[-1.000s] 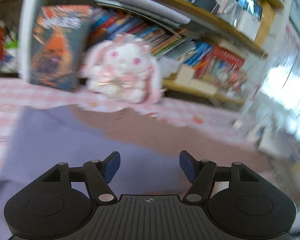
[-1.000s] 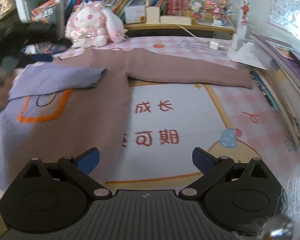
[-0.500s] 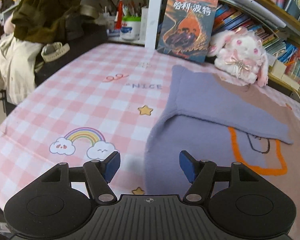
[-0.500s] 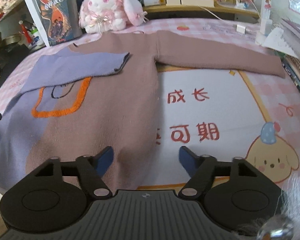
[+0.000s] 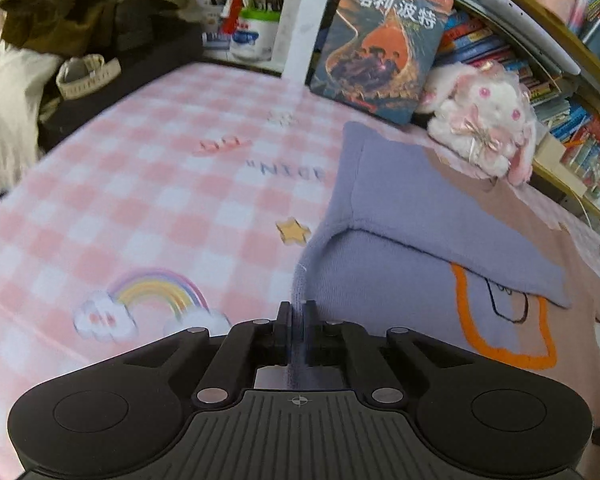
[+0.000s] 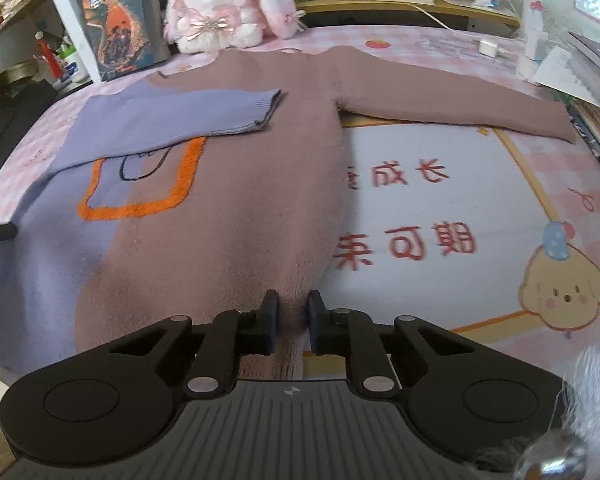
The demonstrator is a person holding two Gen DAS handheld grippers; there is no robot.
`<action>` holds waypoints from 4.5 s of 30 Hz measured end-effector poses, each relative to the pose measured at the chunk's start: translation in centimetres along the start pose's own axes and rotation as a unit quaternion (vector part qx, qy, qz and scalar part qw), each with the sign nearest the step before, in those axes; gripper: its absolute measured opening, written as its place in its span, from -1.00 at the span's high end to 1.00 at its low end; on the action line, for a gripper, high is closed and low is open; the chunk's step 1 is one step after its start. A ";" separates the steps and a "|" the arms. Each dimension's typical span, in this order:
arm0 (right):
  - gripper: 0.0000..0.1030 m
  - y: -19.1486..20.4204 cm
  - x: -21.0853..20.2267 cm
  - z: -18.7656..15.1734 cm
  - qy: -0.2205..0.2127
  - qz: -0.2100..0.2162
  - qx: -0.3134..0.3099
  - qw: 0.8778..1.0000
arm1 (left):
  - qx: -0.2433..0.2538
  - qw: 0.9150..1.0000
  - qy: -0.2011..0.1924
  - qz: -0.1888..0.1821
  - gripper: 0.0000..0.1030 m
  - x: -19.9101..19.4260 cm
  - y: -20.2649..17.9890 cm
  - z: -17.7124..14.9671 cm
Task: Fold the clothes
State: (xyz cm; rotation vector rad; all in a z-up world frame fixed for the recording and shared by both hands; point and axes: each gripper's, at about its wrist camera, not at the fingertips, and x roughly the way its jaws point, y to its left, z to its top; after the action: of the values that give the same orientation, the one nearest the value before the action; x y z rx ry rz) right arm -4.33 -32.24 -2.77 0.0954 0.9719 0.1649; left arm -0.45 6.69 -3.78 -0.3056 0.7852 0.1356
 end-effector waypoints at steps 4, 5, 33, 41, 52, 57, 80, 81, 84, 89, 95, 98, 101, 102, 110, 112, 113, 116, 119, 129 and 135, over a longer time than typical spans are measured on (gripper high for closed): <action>0.74 2.0 0.8 0.4 -0.001 0.011 -0.017 1.000 | 0.009 1.000 -0.005 0.007 0.93 0.2 1.0 1.6; 0.74 2.4 1.0 0.5 -0.003 0.012 -0.018 1.000 | 0.010 1.000 -0.003 0.007 0.93 0.3 1.2 1.7; -0.26 5.3 -3.0 -0.5 -0.083 -0.068 0.060 0.992 | 0.100 0.993 -0.036 -0.052 -0.34 -4.3 -1.0 0.9; -0.36 6.0 -4.8 -2.2 -0.081 -0.109 0.076 0.988 | 0.115 0.990 -0.005 -0.081 -0.45 -3.8 -2.1 -1.4; -0.41 2.3 -6.9 -1.7 -0.101 -0.166 0.134 0.972 | 0.104 0.991 0.002 -0.080 -0.47 -3.1 -2.0 -1.5; -0.47 0.4 -6.6 -0.3 -0.109 -0.174 0.137 0.969 | 0.090 0.994 -0.004 -0.064 -0.49 -2.9 -2.3 -1.3; -0.49 -18.3 0.1 9.0 -0.054 -0.090 0.114 0.988 | 0.028 0.995 -0.008 0.097 -0.49 -4.0 -14.5 -5.6; -0.49 -18.8 0.5 9.2 -0.049 -0.085 0.109 0.989 | 0.022 0.994 -0.006 0.105 -0.49 -4.2 -14.9 -6.1; -0.49 -20.2 1.3 9.9 -0.039 -0.075 0.095 0.992 | 0.008 0.992 -0.001 0.125 -0.49 -4.7 -15.8 -7.3; -0.55 -22.0 2.5 11.0 -0.028 -0.069 0.086 0.994 | -0.009 0.988 0.002 0.154 -0.49 -5.5 -16.9 -8.8; -0.55 -23.1 3.5 11.6 -0.017 -0.057 0.087 0.994 | -0.015 0.985 -0.003 0.173 -0.50 -6.1 -17.6 -9.3; -0.56 -23.3 3.9 11.7 -0.013 -0.051 0.089 0.995 | -0.015 0.984 -0.002 0.179 -0.50 -6.1 -17.9 -9.4; -0.56 -23.4 4.2 11.8 -0.012 -0.047 0.092 0.995 | -0.016 0.983 0.001 0.183 -0.50 -6.0 -18.2 -9.5; -0.56 -23.4 4.4 11.8 -0.012 -0.047 0.094 0.994 | -0.016 0.983 0.002 0.184 -0.50 -5.9 -18.3 -9.5; -0.57 -24.0 5.5 11.9 -0.017 -0.051 0.111 0.992 | -0.015 0.981 0.006 0.191 -0.50 -5.6 -18.5 -9.4; -0.56 -24.2 5.6 12.0 -0.029 -0.041 0.120 0.991 | -0.015 0.981 0.007 0.193 -0.50 -5.5 -18.6 -9.4; -0.56 -24.3 5.7 12.0 -0.036 -0.035 0.127 0.991 | -0.015 0.981 0.008 0.194 -0.50 -5.5 -18.7 -9.4; -0.50 -24.8 6.0 12.1 -0.056 -0.010 0.158 0.986 | -0.014 0.980 0.008 0.196 -0.50 -5.5 -18.8 -9.4; -0.43 -25.4 5.9 11.9 -0.064 0.035 0.198 0.978 | -0.015 0.980 0.009 0.197 -0.50 -5.3 -18.8 -9.4; -0.39 -24.0 6.3 11.5 -0.061 0.099 0.234 0.965 | 0.000 0.982 0.011 0.191 -0.50 -4.6 -19.7 -8.9; 0.00 -25.6 6.4 11.7 -0.081 0.055 0.245 0.965 | -0.006 0.980 0.012 0.197 -0.50 -4.7 -19.3 -8.8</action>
State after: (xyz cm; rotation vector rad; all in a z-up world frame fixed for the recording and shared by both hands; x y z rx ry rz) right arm 11.37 -56.29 -5.32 0.6095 0.8274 0.0139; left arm -5.24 -14.46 -2.04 -0.1597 0.8623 0.5101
